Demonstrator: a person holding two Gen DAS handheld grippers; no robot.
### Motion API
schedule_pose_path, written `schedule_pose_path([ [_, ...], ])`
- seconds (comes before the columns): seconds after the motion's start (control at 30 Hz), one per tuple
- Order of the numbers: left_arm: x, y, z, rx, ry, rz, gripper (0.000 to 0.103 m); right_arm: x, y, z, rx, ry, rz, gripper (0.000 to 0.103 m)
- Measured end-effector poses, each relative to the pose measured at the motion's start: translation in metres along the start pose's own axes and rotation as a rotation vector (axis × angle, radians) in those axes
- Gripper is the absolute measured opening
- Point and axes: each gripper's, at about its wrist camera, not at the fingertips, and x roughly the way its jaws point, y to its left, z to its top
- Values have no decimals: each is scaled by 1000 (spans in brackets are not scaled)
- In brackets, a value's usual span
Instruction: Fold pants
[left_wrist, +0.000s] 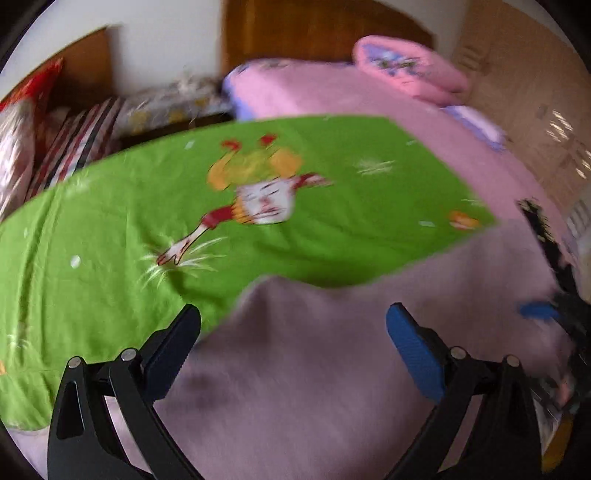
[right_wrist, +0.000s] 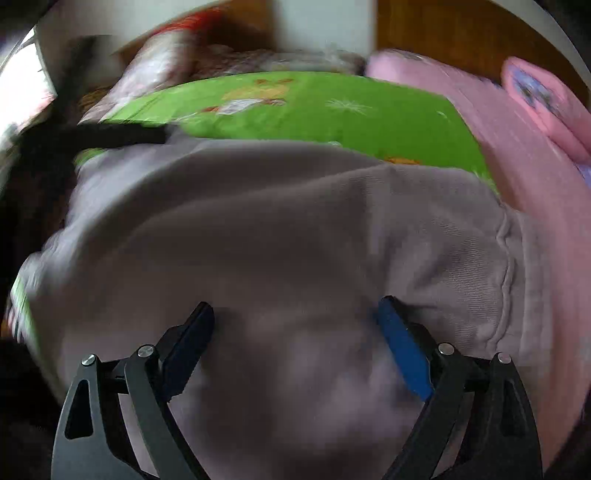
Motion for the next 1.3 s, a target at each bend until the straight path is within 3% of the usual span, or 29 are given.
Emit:
schedule_pose_path([
  [0.07, 16, 10, -1, -7, -22, 44, 102, -11, -16, -14, -7, -2, 88, 87],
  [0.13, 16, 13, 1, -48, -23, 50, 102, -17, -28, -20, 26, -16, 144, 86],
  [0.2, 21, 7, 1, -26, -22, 89, 102, -18, -30, -19, 26, -30, 172, 86],
  [0.33, 18, 6, 4, -24, -19, 134, 102, -17, -25, -16, 7, -34, 163, 86],
  [0.5, 13, 8, 3, -46, -33, 159, 102, -34, -28, -36, 9, -50, 177, 86],
  [0.63, 6, 11, 3, -76, -67, 185, 101, -50, -30, -45, 24, -67, 131, 86],
  [0.7, -11, 4, 1, -83, -124, 220, 100, -62, -32, -46, 64, -98, 112, 88],
  [0.77, -36, -15, 1, -69, -190, 134, 101, -79, -33, -47, 108, -151, 77, 88],
  [0.83, -50, -47, 2, 5, -209, 34, 101, -91, -25, -47, 101, -205, 115, 88],
  [0.97, -29, -103, -1, 145, -128, -95, 101, -80, 13, -35, 23, -217, 229, 89],
  [1.07, 5, -124, -8, 208, -57, -62, 101, -61, 37, -35, -24, -161, 301, 89],
  [1.13, 16, -125, -10, 225, -41, -38, 102, -42, 34, -50, 1, -48, 275, 89],
  [1.2, 19, -125, -9, 219, -36, -28, 102, -44, 27, -70, -11, -71, 269, 88],
  [1.3, 19, -124, -10, 232, -36, -14, 102, -57, 9, -83, 77, -66, 313, 88],
])
